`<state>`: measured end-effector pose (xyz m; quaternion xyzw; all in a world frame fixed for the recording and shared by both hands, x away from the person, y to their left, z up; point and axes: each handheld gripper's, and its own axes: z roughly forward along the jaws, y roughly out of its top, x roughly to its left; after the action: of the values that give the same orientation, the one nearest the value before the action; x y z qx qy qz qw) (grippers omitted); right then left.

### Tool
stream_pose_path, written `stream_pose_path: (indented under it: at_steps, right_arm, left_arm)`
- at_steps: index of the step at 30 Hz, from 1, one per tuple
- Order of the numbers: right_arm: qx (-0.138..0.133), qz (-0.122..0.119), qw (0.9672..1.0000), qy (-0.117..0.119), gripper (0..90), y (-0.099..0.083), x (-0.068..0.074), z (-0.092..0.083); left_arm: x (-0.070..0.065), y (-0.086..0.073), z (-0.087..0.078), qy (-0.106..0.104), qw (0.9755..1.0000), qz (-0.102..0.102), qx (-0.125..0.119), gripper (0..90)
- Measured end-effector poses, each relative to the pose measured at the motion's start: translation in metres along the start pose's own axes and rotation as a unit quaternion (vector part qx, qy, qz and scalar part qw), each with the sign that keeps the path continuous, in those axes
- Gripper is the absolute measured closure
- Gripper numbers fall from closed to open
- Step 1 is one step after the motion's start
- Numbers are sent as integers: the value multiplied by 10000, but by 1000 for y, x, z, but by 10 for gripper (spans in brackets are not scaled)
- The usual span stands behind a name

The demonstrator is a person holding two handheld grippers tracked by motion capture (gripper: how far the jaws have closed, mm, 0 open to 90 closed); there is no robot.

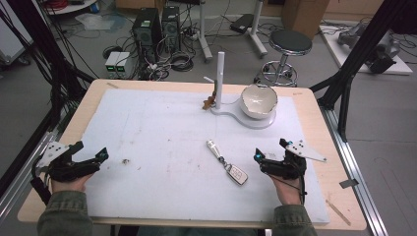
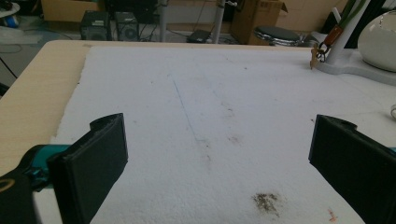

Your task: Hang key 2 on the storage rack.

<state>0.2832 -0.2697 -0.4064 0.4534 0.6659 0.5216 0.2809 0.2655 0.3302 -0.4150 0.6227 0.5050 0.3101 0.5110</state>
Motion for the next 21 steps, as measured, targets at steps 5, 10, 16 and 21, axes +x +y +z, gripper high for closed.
stream_pose_path:
  at_steps: [5, 10, 16, 21]
  right_arm:
    - [101, -73, 9999, 51, 4, 2, 5, 4]
    - [219, -153, 9996, 128, 4, 3, 11, 11]
    - [338, -218, 9990, 213, 4, 4, 16, 16]
    - [470, -278, 9980, 312, 5, 5, 21, 23]
  left_arm:
    - [0, -1, 0, -10, 10000, 23, 12, 49]
    - [0, -2, -1, -5, 10000, 37, 37, 50]
    - [1, -2, -1, -10, 10000, 33, 56, 50]
    - [0, -3, 1, -55, 9999, 47, 116, 50]
